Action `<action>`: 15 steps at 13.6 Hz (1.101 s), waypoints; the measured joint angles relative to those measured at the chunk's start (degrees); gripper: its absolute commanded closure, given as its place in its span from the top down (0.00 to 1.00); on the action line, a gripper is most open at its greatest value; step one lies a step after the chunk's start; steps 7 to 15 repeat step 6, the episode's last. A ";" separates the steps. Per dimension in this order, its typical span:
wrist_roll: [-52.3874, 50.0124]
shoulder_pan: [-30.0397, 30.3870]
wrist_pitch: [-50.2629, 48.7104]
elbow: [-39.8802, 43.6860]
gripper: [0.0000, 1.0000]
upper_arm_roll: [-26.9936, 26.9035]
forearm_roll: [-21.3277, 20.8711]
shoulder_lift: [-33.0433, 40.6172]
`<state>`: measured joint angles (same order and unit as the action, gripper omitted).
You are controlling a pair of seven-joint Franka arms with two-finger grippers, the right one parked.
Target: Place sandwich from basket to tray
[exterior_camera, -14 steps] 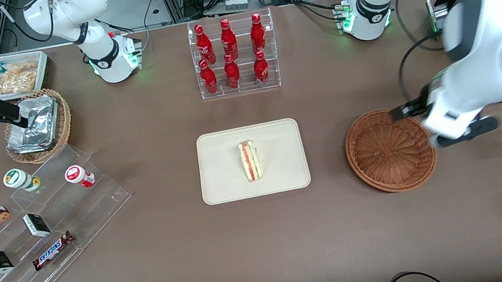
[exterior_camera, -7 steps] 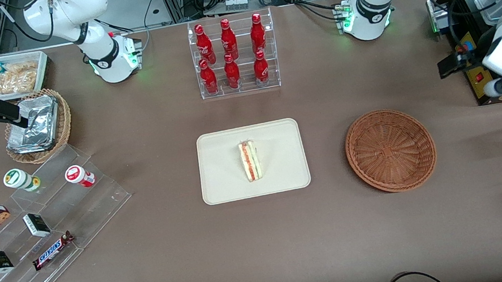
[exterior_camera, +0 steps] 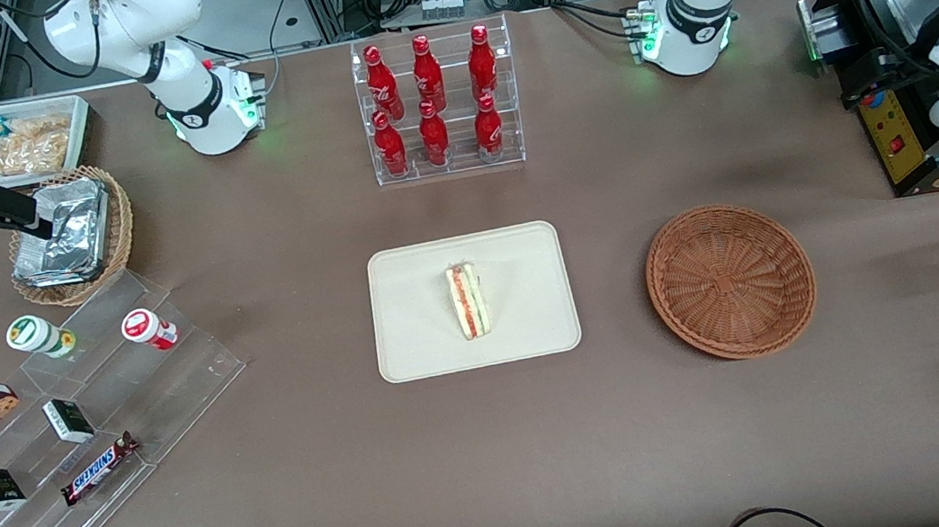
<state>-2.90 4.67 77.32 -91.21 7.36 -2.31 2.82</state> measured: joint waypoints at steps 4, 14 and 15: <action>0.11 -0.31 8.37 -6.16 1.00 -1.71 0.02 1.71; 0.20 -1.14 11.51 -7.77 1.00 -2.95 0.04 2.10; 0.20 -1.14 11.51 -7.77 1.00 -2.95 0.04 2.10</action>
